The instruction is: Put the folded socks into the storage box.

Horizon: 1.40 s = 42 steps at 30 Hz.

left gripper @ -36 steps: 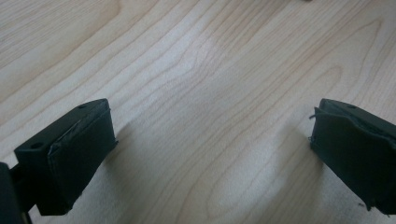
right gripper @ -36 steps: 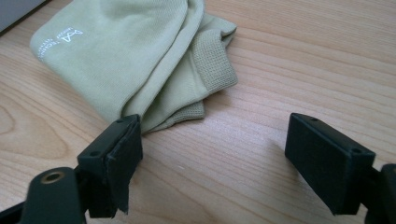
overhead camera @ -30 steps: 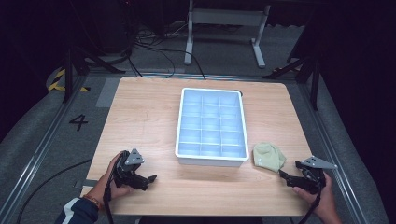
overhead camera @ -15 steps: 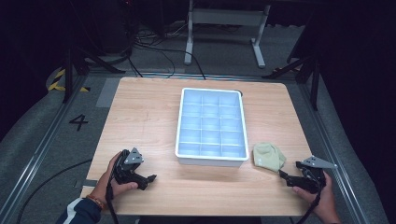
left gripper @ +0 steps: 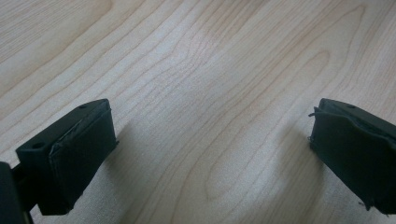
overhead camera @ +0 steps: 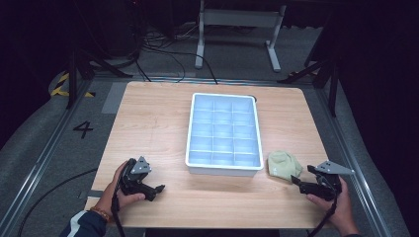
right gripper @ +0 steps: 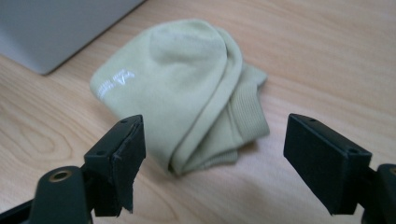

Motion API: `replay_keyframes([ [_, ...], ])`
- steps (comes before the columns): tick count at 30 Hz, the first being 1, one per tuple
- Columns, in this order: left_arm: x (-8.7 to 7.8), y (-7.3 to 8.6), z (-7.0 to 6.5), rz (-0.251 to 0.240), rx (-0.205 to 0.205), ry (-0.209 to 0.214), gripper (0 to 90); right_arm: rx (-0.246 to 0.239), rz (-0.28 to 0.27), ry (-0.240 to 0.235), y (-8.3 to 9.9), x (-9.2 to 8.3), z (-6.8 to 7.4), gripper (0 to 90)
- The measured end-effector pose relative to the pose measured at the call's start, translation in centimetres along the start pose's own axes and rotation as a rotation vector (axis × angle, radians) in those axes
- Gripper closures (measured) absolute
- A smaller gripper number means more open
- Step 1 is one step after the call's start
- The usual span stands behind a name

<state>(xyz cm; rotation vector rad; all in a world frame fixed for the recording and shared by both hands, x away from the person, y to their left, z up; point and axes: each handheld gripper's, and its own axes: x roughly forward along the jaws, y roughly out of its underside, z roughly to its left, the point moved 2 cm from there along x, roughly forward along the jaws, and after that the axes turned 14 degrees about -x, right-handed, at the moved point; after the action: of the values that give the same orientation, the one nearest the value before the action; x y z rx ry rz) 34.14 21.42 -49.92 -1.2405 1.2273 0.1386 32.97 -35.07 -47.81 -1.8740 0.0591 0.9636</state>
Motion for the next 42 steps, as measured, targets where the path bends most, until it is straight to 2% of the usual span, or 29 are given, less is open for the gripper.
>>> replay_keyframes([
  [7, -0.1, 0.1, 0.0, -0.002, -0.007, -0.005, 0.4, 0.01, -0.022, -0.015, -2.0, 1.4, -0.6, 21.5],
  [10, 0.0, 0.0, 0.1, 0.001, 0.005, 0.003, 0.1, -0.009, -0.012, -0.006, -2.5, 2.1, -0.7, 21.4],
  [12, 0.0, 0.0, 0.1, 0.002, 0.002, 0.006, 0.0, 0.005, 0.01, -0.007, -2.5, 2.9, -0.8, 20.3],
  [14, 0.0, 0.0, 0.1, 0.002, 0.002, 0.006, 0.0, 0.012, 0.026, 0.013, -2.6, 3.3, -0.9, 19.3],
  [17, 0.0, 0.0, 0.1, 0.002, 0.002, 0.004, 0.1, 0.034, 0.026, 0.018, -2.7, 3.8, -1.4, 19.1],
  [19, 0.0, 0.0, 0.0, 0.002, 0.001, 0.004, 0.2, 0.049, 0.026, 0.0, -2.7, 4.3, -1.5, 18.7],
  [22, 0.0, 0.0, 0.0, 0.0, 0.001, 0.001, 0.4, 0.038, 0.074, -0.026, -2.4, 5.2, -1.1, 16.3],
  [26, 0.0, 0.0, 0.0, 0.0, 0.001, 0.001, 0.4, 0.049, 0.078, -0.021, -2.2, 5.3, -1.2, 15.1],
  [27, 0.0, 0.0, 0.0, 0.001, 0.002, 0.001, 0.3, 0.062, 0.08, -0.019, -2.0, 5.5, -1.2, 11.3],
  [32, 0.0, 0.0, 0.0, 0.001, 0.002, 0.001, 0.3, 0.082, 0.083, -0.015, -1.8, 5.7, -1.3, 8.7],
  [34, 0.0, 0.0, 0.0, 0.0, 0.002, 0.001, 0.3, 0.084, 0.083, -0.016, -1.8, 5.7, -1.2, 10.4],
  [35, 0.0, 0.0, 0.0, 0.0, 0.001, 0.001, 0.4, 0.066, 0.078, -0.039, -1.9, 5.5, -1.1, 17.4],
  [37, 0.0, 0.0, 0.0, 0.001, 0.002, 0.001, 0.3, 0.062, 0.079, -0.042, -2.0, 5.5, -1.1, 20.1],
  [40, 0.0, 0.0, 0.0, 0.0, 0.001, 0.001, 0.4, 0.04, 0.074, -0.081, -2.3, 5.2, -0.7, 36.8],
  [42, 0.0, 0.0, 0.0, 0.001, 0.002, 0.001, 0.3, 0.036, 0.076, -0.092, -2.4, 5.1, -0.5, 43.7],
])
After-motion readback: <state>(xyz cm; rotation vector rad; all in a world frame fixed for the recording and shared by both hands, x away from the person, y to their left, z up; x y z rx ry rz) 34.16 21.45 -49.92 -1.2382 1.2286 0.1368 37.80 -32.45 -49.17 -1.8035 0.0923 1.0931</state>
